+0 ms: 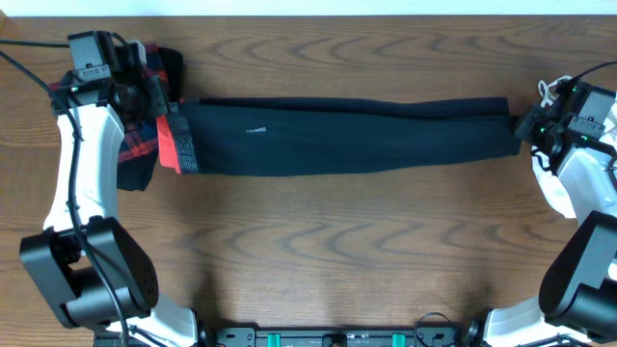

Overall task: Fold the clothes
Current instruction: 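Hold both ends of the folded pants and stretch them taut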

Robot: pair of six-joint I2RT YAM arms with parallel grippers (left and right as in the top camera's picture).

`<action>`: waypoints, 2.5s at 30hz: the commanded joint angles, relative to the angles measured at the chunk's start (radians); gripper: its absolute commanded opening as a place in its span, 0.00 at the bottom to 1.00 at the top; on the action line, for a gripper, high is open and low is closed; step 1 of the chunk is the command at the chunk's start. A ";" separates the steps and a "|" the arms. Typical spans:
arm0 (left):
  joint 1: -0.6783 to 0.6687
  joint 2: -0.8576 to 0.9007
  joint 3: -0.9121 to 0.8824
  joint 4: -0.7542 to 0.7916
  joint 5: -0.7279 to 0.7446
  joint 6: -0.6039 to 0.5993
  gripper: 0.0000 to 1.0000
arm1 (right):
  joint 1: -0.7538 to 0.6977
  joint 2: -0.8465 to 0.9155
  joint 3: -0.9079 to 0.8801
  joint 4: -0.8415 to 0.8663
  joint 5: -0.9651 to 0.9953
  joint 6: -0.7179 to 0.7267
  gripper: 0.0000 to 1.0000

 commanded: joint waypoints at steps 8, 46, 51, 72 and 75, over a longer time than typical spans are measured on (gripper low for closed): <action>-0.039 0.098 -0.002 0.029 -0.024 -0.009 0.06 | 0.047 0.057 0.021 0.101 0.043 0.026 0.01; -0.078 0.104 -0.002 -0.013 -0.069 -0.070 0.06 | 0.093 0.125 0.021 0.072 -0.113 -0.056 0.99; -0.155 0.104 -0.002 -0.093 -0.019 -0.022 0.06 | 0.096 0.125 0.021 0.040 -0.183 -0.066 0.99; -0.266 0.271 -0.005 -0.126 -0.048 -0.076 0.06 | 0.224 0.145 0.021 0.026 -0.109 -0.225 0.92; -0.266 0.306 -0.005 -0.113 -0.048 -0.076 0.06 | 0.224 0.185 0.021 0.043 -0.110 -0.222 0.93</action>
